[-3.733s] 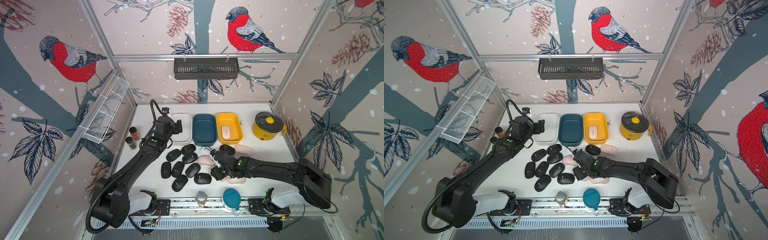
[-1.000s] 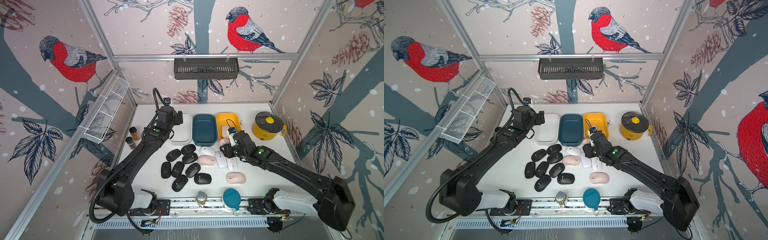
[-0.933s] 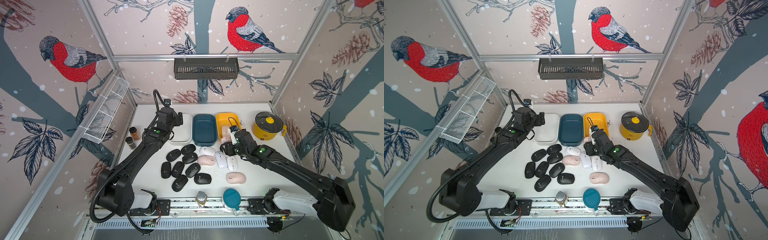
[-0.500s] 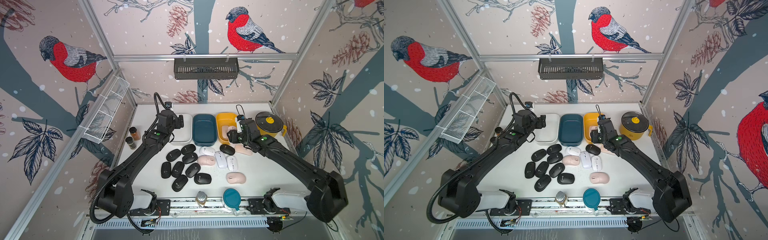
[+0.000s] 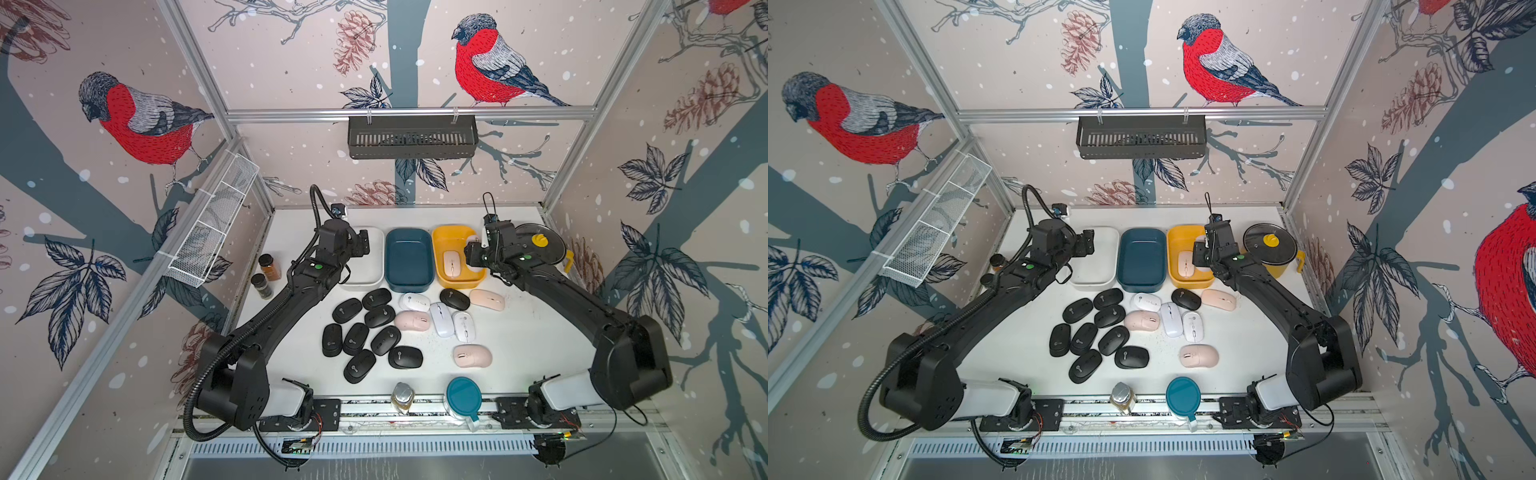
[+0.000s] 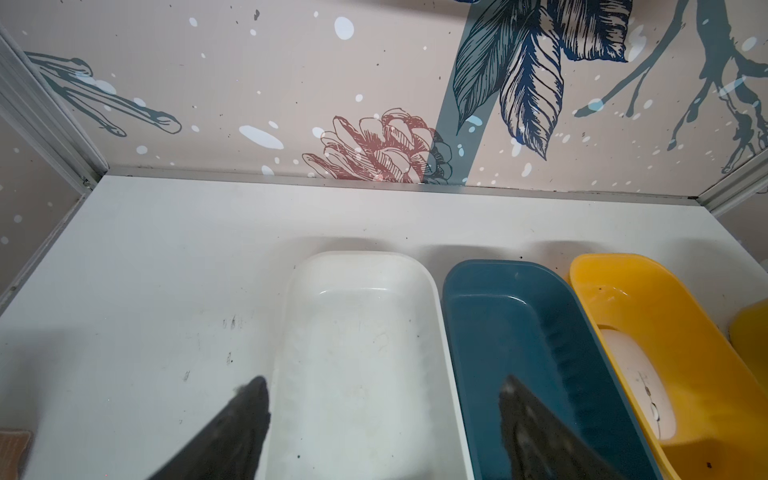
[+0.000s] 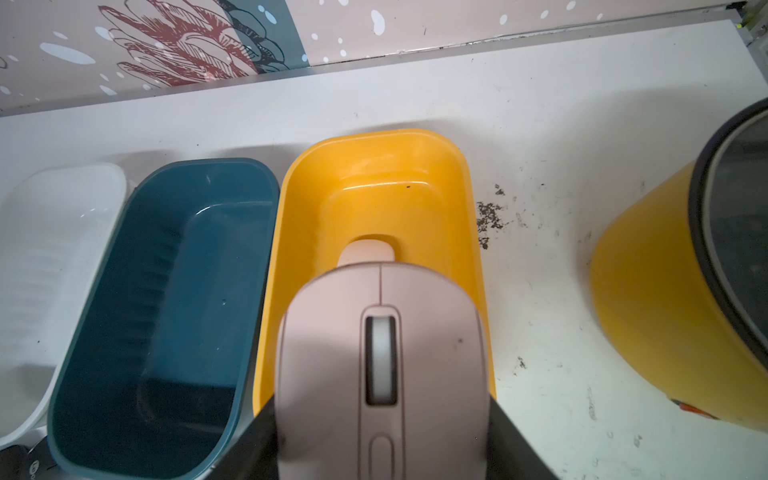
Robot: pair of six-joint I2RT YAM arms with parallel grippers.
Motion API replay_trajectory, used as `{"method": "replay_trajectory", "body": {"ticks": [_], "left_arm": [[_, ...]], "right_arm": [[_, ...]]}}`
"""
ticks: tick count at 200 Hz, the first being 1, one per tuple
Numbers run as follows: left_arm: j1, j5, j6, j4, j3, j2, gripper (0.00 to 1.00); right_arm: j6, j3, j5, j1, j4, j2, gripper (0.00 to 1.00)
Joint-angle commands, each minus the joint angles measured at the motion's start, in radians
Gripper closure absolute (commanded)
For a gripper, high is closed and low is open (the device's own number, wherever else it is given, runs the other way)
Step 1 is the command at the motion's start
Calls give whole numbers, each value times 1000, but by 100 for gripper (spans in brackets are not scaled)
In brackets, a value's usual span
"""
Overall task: Place the mice by color into the storage box
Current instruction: Place the mouse in the storage box.
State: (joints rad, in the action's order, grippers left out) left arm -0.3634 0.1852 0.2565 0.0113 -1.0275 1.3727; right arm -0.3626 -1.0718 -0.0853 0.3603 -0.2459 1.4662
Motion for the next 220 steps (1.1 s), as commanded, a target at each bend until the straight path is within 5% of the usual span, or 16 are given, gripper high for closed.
{"method": "replay_trajectory", "body": {"ticks": [1,220], "left_arm": [[-2,-5,11,-14,-8,2,15],[-2,-13,54,25,-10,17,15]], "right_arm": [[27,-30,-22,-12,40,38,47],[5,-165,-94,-21,0,390,48]]}}
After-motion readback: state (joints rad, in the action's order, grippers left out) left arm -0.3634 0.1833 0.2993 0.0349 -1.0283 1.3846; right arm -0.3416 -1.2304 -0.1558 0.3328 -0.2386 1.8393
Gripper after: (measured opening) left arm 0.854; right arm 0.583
